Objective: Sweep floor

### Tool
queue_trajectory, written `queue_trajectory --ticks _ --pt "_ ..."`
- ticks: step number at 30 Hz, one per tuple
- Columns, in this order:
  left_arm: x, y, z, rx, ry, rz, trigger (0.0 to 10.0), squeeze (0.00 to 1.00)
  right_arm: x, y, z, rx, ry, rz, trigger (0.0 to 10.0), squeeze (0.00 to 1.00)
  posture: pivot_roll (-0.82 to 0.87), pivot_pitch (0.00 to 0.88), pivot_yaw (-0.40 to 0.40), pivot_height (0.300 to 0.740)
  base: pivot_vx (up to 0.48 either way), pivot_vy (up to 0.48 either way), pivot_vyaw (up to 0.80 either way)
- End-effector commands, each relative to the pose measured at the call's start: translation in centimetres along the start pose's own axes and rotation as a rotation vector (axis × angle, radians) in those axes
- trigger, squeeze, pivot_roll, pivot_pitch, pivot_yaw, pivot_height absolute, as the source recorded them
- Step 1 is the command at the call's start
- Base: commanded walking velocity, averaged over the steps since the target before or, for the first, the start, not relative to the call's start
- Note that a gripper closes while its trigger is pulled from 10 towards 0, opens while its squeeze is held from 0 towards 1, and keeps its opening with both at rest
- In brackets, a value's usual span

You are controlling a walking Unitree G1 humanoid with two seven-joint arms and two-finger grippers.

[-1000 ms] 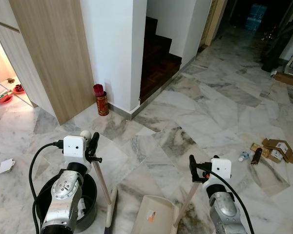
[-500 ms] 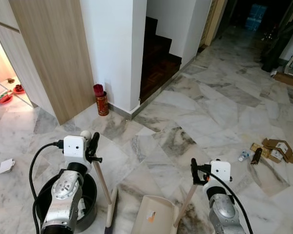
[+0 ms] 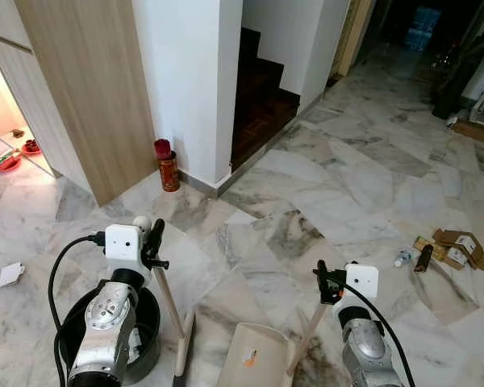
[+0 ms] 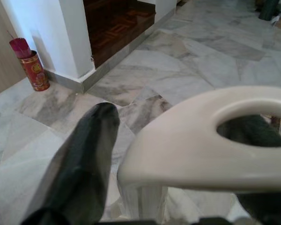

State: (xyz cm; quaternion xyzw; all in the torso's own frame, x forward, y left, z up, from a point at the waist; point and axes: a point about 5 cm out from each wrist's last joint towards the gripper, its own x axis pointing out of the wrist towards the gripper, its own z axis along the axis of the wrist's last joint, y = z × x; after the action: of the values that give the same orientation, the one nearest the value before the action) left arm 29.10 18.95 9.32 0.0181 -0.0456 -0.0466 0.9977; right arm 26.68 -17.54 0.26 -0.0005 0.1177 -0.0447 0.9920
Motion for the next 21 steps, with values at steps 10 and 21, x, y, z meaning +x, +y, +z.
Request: queue_trajectory --ticks 10,21 --pt "0.48 -0.23 1.03 0.008 -0.036 -0.019 10.0 0.0 -0.08 -0.24 -0.54 -0.004 0.028 -0.013 0.0 0.0 0.1 0.015 -0.071 0.74 0.0 0.0 0.0" --pt "0.46 -0.28 0.9 0.011 -0.026 -0.023 10.0 0.0 0.1 -0.19 -0.35 -0.004 0.024 -0.011 0.0 0.0 0.1 0.009 -0.07 0.74 0.0 0.0 0.0"
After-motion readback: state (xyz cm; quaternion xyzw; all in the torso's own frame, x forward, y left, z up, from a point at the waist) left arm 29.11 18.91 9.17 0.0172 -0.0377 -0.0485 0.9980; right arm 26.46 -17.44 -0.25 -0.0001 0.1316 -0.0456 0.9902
